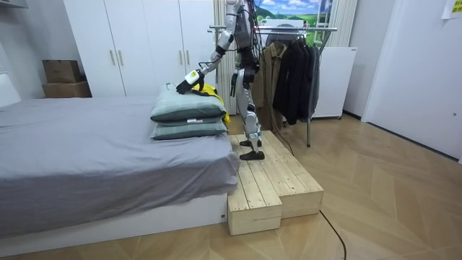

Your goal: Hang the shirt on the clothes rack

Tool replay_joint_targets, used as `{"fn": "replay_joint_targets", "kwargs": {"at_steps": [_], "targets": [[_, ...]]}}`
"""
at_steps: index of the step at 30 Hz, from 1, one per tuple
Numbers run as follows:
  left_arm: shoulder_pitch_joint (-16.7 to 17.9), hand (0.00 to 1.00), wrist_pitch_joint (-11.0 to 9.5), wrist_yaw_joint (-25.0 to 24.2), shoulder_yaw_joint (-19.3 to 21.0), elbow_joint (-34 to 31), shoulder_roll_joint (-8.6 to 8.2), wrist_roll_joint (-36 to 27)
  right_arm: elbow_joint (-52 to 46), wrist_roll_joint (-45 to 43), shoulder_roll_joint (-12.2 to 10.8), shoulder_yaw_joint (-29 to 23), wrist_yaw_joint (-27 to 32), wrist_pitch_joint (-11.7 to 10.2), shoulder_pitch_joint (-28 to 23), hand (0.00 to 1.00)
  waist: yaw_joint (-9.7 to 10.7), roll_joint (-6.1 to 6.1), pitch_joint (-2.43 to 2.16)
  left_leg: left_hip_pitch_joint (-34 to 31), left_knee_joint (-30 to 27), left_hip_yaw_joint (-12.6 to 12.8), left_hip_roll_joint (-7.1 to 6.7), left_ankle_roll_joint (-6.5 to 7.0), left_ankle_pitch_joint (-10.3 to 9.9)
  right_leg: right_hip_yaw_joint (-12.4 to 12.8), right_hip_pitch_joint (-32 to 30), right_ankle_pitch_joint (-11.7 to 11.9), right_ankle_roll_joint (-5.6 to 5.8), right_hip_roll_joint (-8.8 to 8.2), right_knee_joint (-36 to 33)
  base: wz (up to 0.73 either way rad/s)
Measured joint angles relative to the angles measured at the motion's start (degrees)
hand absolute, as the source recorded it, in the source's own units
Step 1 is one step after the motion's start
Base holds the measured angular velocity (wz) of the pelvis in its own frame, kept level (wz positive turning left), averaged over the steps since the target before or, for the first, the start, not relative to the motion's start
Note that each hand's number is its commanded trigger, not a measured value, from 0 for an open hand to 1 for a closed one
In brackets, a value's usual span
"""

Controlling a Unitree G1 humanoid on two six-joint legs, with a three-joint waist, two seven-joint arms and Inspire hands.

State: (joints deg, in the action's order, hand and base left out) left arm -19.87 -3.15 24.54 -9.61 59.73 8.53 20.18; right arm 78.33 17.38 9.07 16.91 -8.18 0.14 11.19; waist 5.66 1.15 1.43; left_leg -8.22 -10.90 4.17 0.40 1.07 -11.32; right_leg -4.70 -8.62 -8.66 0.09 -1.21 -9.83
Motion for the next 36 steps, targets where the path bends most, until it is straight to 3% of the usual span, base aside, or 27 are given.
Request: {"fn": "replay_joint_targets", "kwargs": {"at_steps": [11,21,28,29,31,32,33,34,35,36], "targets": [[-0.82,0.0,-3.45,0.22,-0.23,3.33,0.0,-3.31,0.27,0.3,-0.35,4.11,0.7,0.03,2.43,0.0,-1.46,1.61,0.35,-0.11,0.07,0.03,0.19,-0.08,0.04,-0.03,-0.26,0.0,0.0,0.17,0.02,-0.01],[-1.12,0.0,-3.71,-1.81,-1.07,5.19,-0.01,-1.61,0.12,-0.51,-0.6,4.36,0.39,0.76,2.62,0.0,-1.65,1.89,0.34,-0.13,0.05,0.35,0.13,-0.07,0.04,-0.43,-0.2,0.0,0.0,0.08,0.04,0.0],[-1.03,0.0,-3.14,-5.41,-2.69,5.71,0.7,-0.93,0.29,-4.15,-0.62,4.19,-0.76,1.2,3.56,0.0,-1.57,1.32,0.25,-0.22,0.03,0.39,0.1,-0.08,0.04,-0.27,-0.22,0.0,0.0,0.07,0.06,0.0],[-1.01,0.04,-3.0,-5.84,-3.16,5.71,0.96,-0.61,0.29,-4.34,-0.6,4.2,-0.75,1.2,3.56,0.0,-1.55,1.21,0.23,-0.22,0.04,0.39,0.09,-0.08,0.04,-0.27,-0.22,0.0,0.0,0.06,0.06,0.0],[-1.0,0.28,-2.86,-6.63,-3.41,5.71,1.3,-0.43,0.29,-4.51,-0.6,4.2,-0.74,1.22,3.52,0.0,-1.44,1.04,0.19,-0.23,0.04,0.39,0.06,-0.08,0.05,-0.28,-0.22,0.0,0.0,0.04,0.06,0.0],[-1.01,0.51,-2.59,-6.84,-3.58,5.71,1.36,-0.43,0.31,-4.53,-0.6,4.19,-0.74,1.24,3.47,0.0,-1.35,0.92,0.11,-0.23,0.04,0.39,0.05,-0.08,0.05,-0.29,-0.22,0.0,0.0,0.03,0.05,0.0],[-1.01,0.53,-2.43,-6.89,-3.59,5.71,1.36,-0.42,0.31,-4.52,-0.6,4.19,-0.74,1.24,3.47,0.0,-1.29,0.87,0.08,-0.23,0.04,0.39,0.04,-0.08,0.05,-0.28,-0.22,0.0,0.0,0.03,0.05,0.0],[-1.07,0.72,-2.14,-6.97,-3.6,5.71,1.37,-0.39,0.32,-4.53,-0.59,4.19,-0.74,1.24,3.46,0.0,-1.23,0.79,0.03,-0.22,0.04,0.39,0.02,-0.08,0.05,-0.28,-0.22,0.0,0.0,0.01,0.04,0.0],[-1.1,1.0,-2.04,-6.97,-3.59,5.7,1.48,-0.37,0.33,-4.53,-0.59,4.19,-0.75,1.24,3.46,0.0,-1.23,0.72,-0.01,-0.21,0.04,0.38,0.02,-0.08,0.05,-0.28,-0.22,0.0,0.0,0.01,0.04,0.0],[-1.12,1.0,-1.98,-6.94,-3.58,5.68,1.62,-0.36,0.34,-4.53,-0.59,4.2,-0.75,1.24,3.46,0.0,-1.23,0.69,-0.03,-0.2,0.04,0.38,0.02,-0.08,0.05,-0.28,-0.22,0.0,0.0,0.01,0.04,0.0]]}}
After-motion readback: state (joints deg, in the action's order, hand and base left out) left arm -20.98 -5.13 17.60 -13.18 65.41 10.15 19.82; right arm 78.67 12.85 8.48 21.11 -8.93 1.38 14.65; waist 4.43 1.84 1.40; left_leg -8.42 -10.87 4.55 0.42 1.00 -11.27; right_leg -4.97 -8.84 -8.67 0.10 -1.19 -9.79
